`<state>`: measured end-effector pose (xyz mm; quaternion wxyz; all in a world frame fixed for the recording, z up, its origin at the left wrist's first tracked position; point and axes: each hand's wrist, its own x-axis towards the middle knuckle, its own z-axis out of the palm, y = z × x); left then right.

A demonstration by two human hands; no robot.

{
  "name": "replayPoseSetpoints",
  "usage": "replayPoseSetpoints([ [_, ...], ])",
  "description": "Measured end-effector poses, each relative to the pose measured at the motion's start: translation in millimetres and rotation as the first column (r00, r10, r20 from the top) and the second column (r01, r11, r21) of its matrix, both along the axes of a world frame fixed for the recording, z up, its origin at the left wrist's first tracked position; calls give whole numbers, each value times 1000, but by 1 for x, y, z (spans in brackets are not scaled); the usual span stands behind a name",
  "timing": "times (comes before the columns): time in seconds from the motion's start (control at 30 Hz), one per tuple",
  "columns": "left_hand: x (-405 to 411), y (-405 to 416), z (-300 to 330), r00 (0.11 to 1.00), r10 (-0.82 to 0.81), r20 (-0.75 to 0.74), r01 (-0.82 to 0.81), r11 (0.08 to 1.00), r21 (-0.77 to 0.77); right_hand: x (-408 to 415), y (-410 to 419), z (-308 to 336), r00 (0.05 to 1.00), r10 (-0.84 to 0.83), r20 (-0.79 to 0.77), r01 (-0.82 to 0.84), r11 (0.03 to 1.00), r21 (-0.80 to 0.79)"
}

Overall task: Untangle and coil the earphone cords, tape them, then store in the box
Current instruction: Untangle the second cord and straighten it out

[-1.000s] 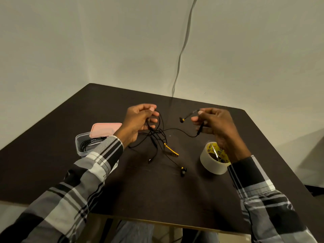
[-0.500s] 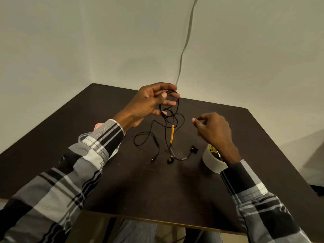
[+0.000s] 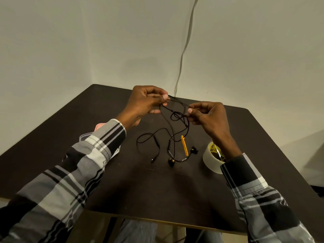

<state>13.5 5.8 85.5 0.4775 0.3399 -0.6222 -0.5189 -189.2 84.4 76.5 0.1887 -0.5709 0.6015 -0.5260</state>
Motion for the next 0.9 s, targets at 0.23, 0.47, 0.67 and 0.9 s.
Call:
replayPoseSetpoints([
  [0.23,5,-7,-8,986,149,-76,-138,981,137,-5,5,3,926,37,377,-23,999,-42],
  [0.47,8,-9,-18,966,211,-148,-151,928,340,-8,10,12,687,111,718,-125,992,-35],
  [0.67,4,-4,-37,942,149,301,-156,988,-1,-4,12,14,858,120,500,-122,992,-28],
  [0.9,8,-2,-40,956,117,269,-110,993,-43,-3,16,26,979,125,164,-120,992,-38],
])
